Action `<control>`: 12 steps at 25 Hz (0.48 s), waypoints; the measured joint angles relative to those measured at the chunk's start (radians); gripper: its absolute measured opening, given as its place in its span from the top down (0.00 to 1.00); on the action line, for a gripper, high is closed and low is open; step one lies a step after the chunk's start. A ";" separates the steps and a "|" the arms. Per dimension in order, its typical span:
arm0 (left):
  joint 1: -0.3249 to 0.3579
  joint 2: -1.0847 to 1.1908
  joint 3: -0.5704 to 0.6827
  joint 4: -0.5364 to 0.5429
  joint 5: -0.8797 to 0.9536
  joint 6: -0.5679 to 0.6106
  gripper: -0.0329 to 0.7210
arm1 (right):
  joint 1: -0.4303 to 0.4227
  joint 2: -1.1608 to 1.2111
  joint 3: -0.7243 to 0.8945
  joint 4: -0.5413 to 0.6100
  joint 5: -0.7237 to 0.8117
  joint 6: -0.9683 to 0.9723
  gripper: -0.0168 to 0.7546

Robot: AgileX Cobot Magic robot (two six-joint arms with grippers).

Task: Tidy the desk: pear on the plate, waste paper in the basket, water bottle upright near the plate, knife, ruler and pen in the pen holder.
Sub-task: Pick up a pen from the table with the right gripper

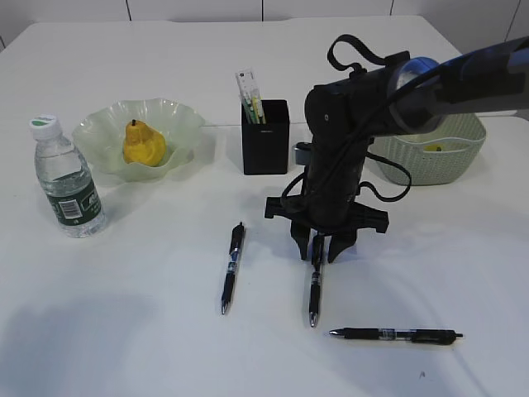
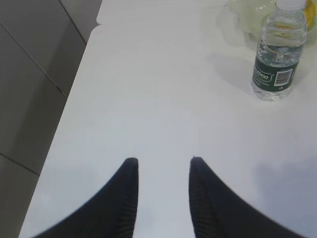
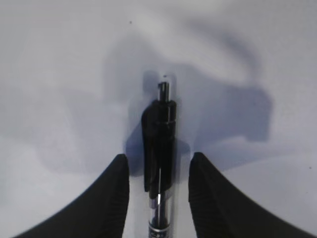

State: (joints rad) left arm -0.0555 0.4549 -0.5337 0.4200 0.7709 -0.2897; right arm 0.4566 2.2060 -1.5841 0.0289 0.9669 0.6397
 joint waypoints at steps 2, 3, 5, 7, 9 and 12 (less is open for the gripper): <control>0.000 0.000 0.000 0.000 0.000 0.000 0.64 | 0.000 0.002 0.000 0.000 -0.005 0.000 0.56; 0.000 0.000 0.000 0.000 0.000 0.000 0.64 | 0.000 0.006 -0.001 0.000 -0.006 0.000 0.56; 0.000 0.000 0.000 0.000 0.000 0.000 0.64 | 0.000 0.013 -0.002 0.000 -0.004 0.000 0.56; 0.000 0.000 0.000 0.000 0.000 0.000 0.64 | 0.000 0.013 -0.003 0.000 0.002 0.000 0.56; 0.000 0.000 0.000 0.000 0.000 0.000 0.64 | 0.000 0.013 -0.004 0.000 0.005 0.000 0.56; 0.000 0.000 0.000 0.000 0.000 0.000 0.64 | 0.000 0.014 -0.004 0.000 0.012 0.000 0.56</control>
State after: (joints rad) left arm -0.0555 0.4549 -0.5337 0.4200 0.7709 -0.2897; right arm 0.4566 2.2203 -1.5885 0.0289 0.9788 0.6397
